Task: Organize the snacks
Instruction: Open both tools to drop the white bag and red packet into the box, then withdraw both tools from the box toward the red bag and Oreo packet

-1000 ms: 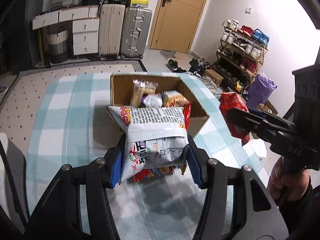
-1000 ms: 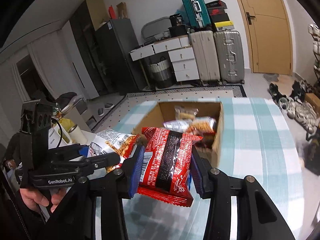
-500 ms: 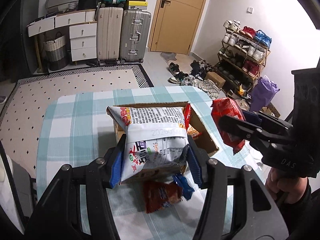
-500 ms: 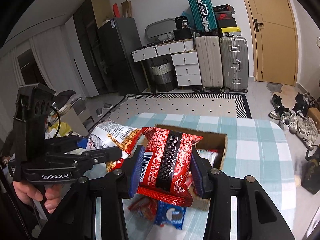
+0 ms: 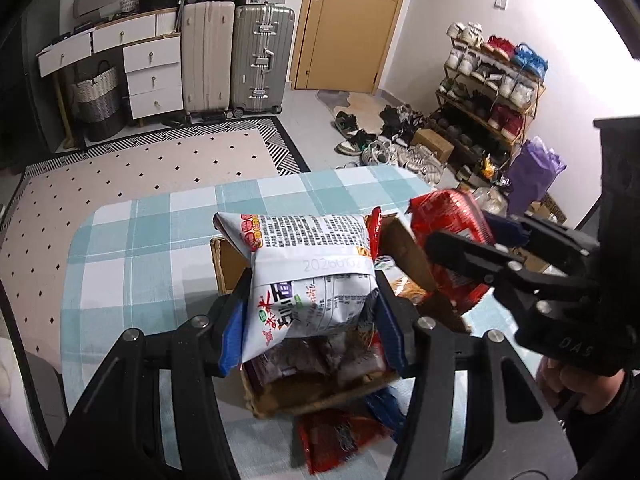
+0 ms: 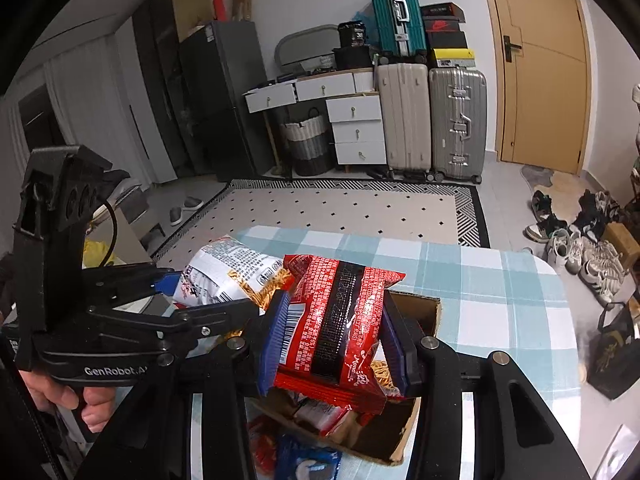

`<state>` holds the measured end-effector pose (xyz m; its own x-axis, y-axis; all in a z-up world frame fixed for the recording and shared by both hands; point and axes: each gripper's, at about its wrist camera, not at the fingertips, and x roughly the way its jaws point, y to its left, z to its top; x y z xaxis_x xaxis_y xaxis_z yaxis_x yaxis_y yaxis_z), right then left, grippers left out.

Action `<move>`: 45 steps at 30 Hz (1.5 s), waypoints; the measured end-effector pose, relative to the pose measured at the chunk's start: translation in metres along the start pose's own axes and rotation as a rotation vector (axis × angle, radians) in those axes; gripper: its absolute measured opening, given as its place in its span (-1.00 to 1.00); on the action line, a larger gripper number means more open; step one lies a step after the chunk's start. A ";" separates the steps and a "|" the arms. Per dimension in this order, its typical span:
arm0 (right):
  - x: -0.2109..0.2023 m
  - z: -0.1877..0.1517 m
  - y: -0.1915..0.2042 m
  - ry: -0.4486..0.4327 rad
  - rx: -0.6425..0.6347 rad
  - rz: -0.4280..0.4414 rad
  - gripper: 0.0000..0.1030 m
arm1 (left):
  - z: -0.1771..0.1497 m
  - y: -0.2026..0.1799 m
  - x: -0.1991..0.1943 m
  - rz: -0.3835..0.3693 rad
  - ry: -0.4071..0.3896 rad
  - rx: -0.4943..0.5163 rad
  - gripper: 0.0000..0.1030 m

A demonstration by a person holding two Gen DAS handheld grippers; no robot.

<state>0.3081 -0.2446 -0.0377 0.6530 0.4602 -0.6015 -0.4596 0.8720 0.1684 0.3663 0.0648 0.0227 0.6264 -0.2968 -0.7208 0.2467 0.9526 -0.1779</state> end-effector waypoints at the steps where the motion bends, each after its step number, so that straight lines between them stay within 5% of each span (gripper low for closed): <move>1: 0.005 0.000 -0.002 0.006 0.000 -0.001 -0.14 | -0.001 0.002 0.008 0.002 0.010 -0.001 0.03; 9: 0.039 -0.004 -0.014 0.028 -0.008 -0.002 -0.07 | -0.002 0.016 0.046 -0.048 0.044 -0.005 0.12; 11: 0.044 -0.006 -0.014 0.025 -0.029 -0.065 0.56 | -0.002 0.017 0.053 0.006 0.040 0.006 0.35; 12: 0.043 -0.008 -0.015 0.013 -0.037 -0.083 0.69 | -0.003 0.019 0.055 0.037 0.033 0.006 0.60; 13: 0.040 -0.011 -0.016 -0.008 -0.044 -0.080 0.73 | -0.003 0.022 0.054 0.039 0.023 -0.009 0.63; 30: -0.034 -0.026 -0.013 -0.081 -0.028 -0.050 0.73 | -0.028 0.005 -0.008 0.073 -0.019 -0.027 0.63; 39: -0.085 -0.044 0.013 -0.135 -0.067 -0.049 0.76 | -0.055 -0.012 -0.059 0.104 -0.077 -0.038 0.96; 45: -0.106 -0.063 0.025 -0.139 -0.074 -0.051 0.78 | -0.075 -0.027 -0.089 0.120 -0.112 -0.027 0.98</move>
<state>0.1896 -0.2823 -0.0195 0.7516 0.4384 -0.4928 -0.4629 0.8828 0.0794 0.2485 0.0709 0.0416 0.7287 -0.1852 -0.6593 0.1463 0.9826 -0.1144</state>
